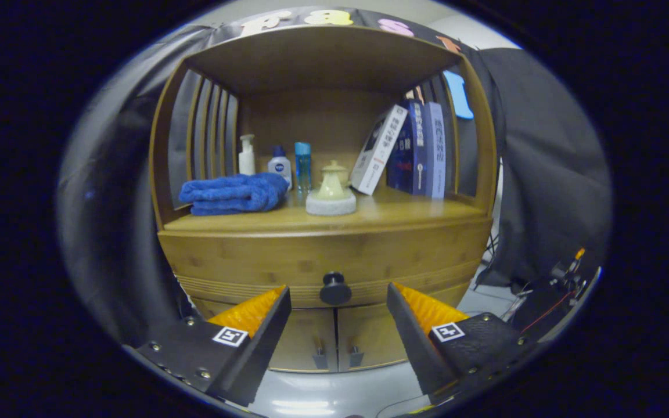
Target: Pull open the drawer, take out the items inside it, and place them on the countertop above the cabinet.
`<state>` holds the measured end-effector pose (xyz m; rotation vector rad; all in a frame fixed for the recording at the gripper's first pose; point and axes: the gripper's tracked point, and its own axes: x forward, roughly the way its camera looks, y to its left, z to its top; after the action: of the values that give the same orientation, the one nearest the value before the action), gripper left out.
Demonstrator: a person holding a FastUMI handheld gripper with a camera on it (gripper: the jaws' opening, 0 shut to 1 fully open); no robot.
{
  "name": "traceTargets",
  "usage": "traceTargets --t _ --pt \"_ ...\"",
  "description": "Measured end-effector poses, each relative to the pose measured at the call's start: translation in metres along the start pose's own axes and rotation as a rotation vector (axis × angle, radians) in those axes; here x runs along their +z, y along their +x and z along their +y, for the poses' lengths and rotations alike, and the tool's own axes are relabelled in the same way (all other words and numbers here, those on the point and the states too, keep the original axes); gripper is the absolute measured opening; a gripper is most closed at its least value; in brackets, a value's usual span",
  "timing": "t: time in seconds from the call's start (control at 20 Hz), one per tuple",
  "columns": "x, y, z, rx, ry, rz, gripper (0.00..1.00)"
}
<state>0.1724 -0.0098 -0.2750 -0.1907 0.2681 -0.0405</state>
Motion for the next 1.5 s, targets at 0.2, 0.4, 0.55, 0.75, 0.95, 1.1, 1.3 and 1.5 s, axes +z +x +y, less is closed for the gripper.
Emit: traceTargets --t 0.2,0.4,0.55,0.75,0.95,1.1,1.3,1.5 --pt "0.067 -0.054 0.01 0.043 -0.033 -0.103 0.99" --pt "0.152 -0.114 -0.008 0.02 -0.04 -0.237 0.98" --pt "0.209 -0.159 -0.017 0.017 -0.039 -0.345 0.98" --pt "0.244 -0.2 -0.04 -0.021 0.013 -0.42 0.98" --pt "0.234 -0.199 -0.054 -0.007 0.141 -0.369 0.98" --pt "0.234 -0.195 -0.059 -0.001 0.2 -0.358 0.99" --pt "0.231 -0.193 -0.05 0.013 0.179 -0.356 0.98" --pt "0.228 -0.188 -0.033 0.048 0.163 -0.339 0.98"
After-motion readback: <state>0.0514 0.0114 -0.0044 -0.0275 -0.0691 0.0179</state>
